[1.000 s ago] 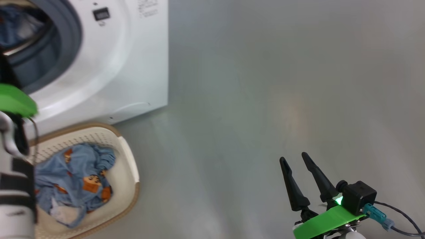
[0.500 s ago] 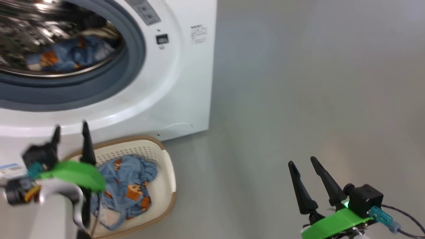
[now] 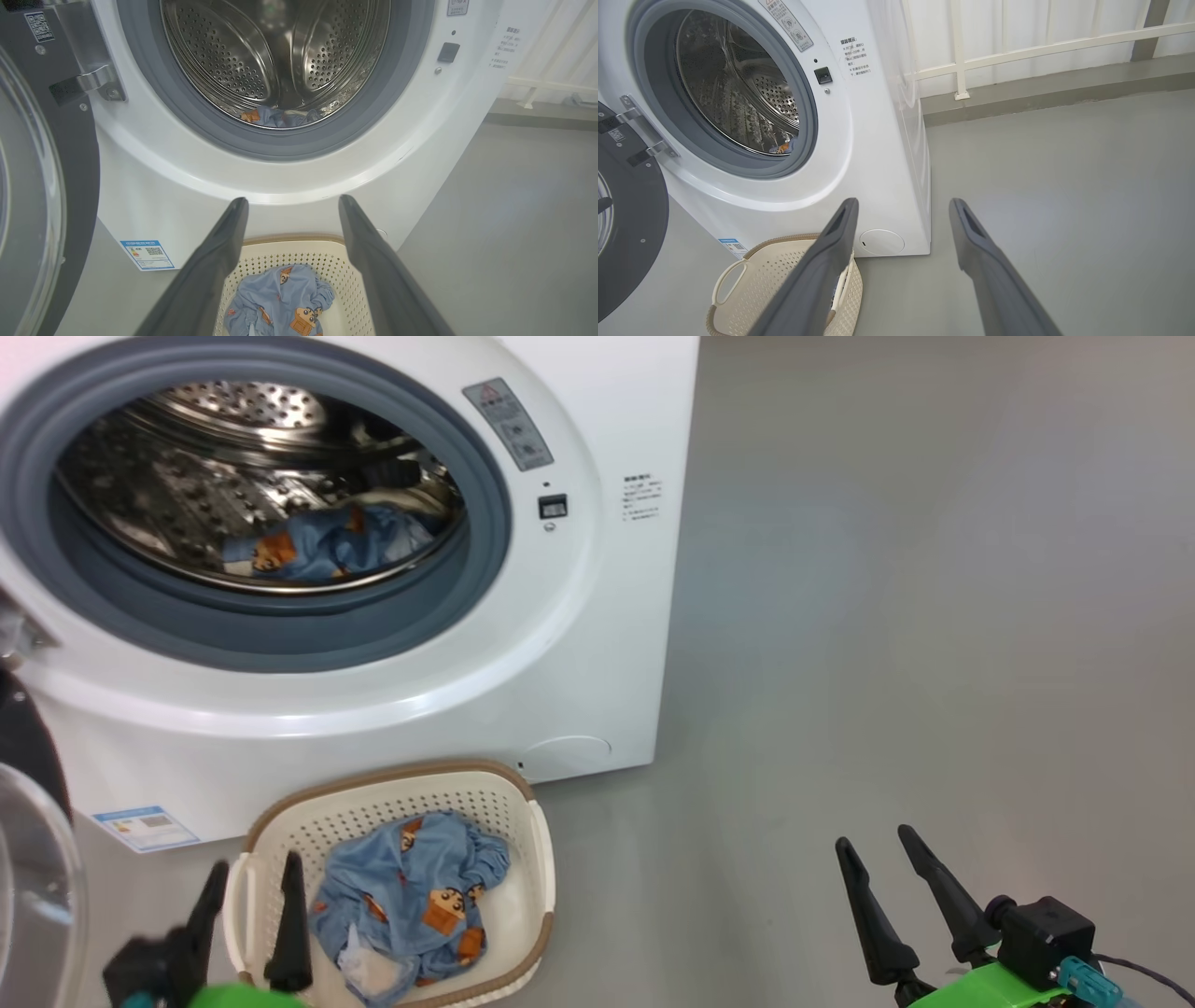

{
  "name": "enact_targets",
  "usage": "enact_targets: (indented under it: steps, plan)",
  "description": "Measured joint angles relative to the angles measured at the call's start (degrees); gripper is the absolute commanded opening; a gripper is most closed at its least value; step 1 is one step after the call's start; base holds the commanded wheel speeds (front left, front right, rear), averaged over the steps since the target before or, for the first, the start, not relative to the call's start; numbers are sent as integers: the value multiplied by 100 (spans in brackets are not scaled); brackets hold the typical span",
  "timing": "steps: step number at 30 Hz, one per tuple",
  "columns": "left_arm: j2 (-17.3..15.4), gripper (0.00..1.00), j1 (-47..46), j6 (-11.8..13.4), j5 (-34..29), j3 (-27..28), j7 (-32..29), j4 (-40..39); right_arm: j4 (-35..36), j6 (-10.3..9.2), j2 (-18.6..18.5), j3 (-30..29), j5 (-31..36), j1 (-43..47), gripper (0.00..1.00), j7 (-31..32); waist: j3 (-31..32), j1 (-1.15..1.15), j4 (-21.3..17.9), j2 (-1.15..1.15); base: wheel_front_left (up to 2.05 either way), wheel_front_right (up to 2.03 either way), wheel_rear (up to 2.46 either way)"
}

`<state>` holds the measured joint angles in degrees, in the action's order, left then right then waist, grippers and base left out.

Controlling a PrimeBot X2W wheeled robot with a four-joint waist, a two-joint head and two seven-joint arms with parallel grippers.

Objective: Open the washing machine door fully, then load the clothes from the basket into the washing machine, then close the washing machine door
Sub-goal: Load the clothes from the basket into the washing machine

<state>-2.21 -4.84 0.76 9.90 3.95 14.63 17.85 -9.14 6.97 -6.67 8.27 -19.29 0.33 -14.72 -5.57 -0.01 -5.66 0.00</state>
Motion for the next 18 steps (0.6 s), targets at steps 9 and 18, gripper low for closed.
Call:
enact_targets:
  steps: [9, 18]
  plan:
    - [-5, 100, 1193, 514, 500, -327, 0, -866, 3, 0, 3, -110, 76, 281, 100, 0, 334, 0, 211, 0, 0, 0, 0]
    - [-12, 100, 1708, 662, 571, -336, 0, -1244, 14, 0, 10, -130, 76, 334, 100, 0, 576, 0, 350, 0, 0, 0, 0]
